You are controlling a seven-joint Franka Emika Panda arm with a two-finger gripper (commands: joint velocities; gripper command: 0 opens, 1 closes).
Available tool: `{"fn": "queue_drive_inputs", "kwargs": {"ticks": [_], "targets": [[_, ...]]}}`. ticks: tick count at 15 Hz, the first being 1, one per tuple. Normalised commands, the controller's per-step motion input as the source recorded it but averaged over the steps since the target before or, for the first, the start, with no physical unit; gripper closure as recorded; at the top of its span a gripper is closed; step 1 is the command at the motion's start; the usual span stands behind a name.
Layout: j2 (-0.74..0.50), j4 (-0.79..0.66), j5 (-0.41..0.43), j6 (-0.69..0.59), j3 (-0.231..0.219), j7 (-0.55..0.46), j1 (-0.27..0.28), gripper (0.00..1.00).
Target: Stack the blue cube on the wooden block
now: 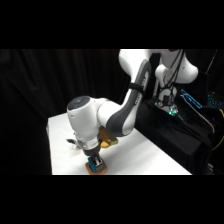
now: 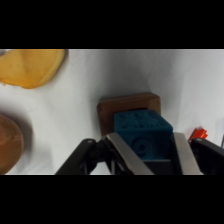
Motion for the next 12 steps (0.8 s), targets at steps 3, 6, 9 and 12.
{"fn": "queue_drive_inputs", "kwargs": {"ticks": [3,6,9,12], "targets": [[-0.02,0.03,0.107,0.07,0.019,-0.06,-0.019,0.10],[-0.09,-0.02,0.085,0.04,0.009,-0.06,-0.009,0.00],[-0.16,-0.05,0.051,0.01,-0.014,-0.05,0.012,0.00],[-0.23,-0.08,0.049,-0.05,-0.007,-0.06,0.010,0.00]]}}
